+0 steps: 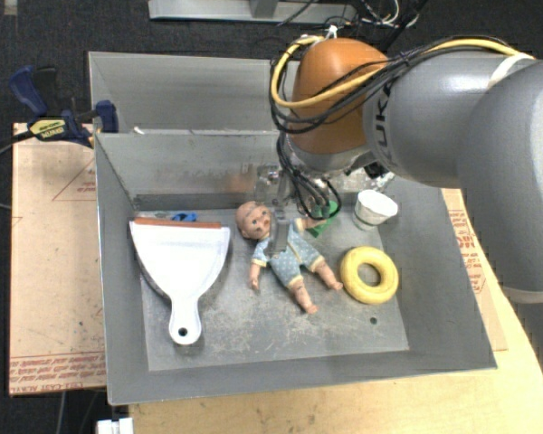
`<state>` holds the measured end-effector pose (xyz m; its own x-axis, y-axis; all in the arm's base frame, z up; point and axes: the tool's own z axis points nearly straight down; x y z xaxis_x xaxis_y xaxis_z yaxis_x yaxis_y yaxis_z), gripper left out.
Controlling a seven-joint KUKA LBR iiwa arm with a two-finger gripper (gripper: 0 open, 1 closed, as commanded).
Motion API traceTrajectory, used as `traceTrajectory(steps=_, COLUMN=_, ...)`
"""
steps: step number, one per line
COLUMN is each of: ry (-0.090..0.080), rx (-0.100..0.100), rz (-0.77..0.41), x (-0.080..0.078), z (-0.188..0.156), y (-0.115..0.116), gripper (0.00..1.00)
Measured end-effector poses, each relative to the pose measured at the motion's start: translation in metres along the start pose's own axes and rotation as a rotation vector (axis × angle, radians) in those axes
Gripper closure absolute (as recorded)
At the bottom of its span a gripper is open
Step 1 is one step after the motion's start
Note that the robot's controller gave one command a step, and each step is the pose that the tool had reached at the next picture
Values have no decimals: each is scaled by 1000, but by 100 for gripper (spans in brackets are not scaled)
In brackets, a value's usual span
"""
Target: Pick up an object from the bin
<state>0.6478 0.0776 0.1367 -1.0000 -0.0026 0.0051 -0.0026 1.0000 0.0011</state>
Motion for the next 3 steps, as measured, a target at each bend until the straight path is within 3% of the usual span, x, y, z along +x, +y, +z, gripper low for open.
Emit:
traceTrajectory(steps=1, ry=-7, rx=0, rz=1, x=-1, z=-5, y=0, gripper=0)
traceTrajectory(steps=2, ry=-15, rx=-2, rz=-72, x=-1, z=34, y=0, gripper=0)
traceTrajectory(steps=3, ry=-38, rx=-7, rz=-284, x=-11, z=53, y=-2, gripper=100)
